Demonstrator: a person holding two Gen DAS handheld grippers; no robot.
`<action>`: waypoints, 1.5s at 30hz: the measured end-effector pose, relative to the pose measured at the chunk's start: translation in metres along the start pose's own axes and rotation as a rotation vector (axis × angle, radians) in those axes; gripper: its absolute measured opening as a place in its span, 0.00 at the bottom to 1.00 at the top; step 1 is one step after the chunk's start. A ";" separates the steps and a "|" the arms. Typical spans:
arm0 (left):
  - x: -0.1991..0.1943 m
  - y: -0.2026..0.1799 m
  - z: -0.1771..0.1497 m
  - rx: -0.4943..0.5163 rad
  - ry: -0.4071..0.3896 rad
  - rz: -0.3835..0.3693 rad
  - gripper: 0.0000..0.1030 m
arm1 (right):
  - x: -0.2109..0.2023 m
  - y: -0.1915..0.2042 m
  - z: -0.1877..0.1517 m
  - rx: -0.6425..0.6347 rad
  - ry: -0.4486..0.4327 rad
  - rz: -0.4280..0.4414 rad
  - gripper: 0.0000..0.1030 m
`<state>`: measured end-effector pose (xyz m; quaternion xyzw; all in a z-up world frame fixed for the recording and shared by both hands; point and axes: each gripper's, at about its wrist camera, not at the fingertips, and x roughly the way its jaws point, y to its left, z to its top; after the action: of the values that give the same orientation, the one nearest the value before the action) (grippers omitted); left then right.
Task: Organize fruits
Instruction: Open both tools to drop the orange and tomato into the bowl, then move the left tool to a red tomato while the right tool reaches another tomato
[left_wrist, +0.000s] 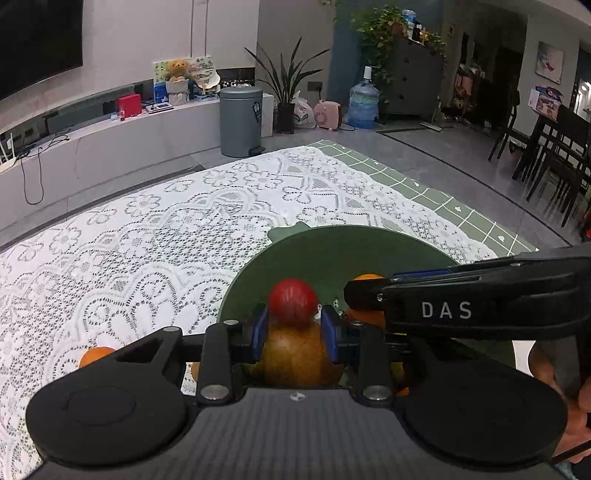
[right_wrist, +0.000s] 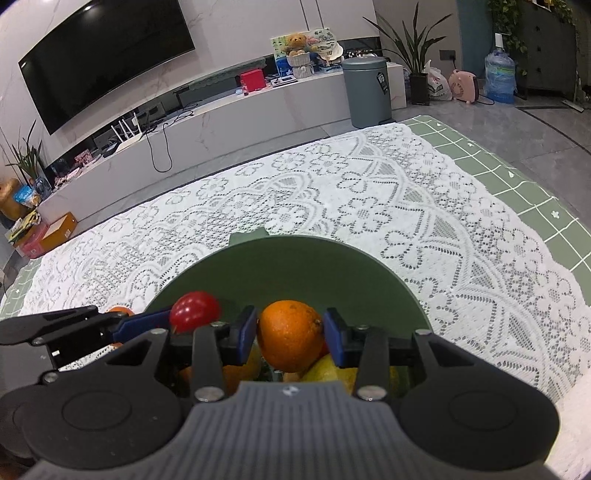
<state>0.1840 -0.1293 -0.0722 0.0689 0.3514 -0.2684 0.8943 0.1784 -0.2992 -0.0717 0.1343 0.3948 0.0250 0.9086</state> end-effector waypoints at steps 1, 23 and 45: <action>0.000 0.001 0.000 -0.009 -0.001 -0.001 0.40 | 0.000 -0.001 0.000 0.007 -0.001 0.003 0.36; -0.041 -0.004 0.002 -0.068 -0.015 0.113 0.64 | -0.036 0.002 -0.008 0.006 -0.177 0.023 0.68; -0.132 0.041 -0.046 -0.207 -0.006 0.189 0.64 | -0.083 0.057 -0.043 -0.120 -0.283 0.090 0.76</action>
<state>0.0984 -0.0232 -0.0216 0.0080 0.3667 -0.1454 0.9189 0.0935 -0.2468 -0.0257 0.0994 0.2543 0.0701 0.9595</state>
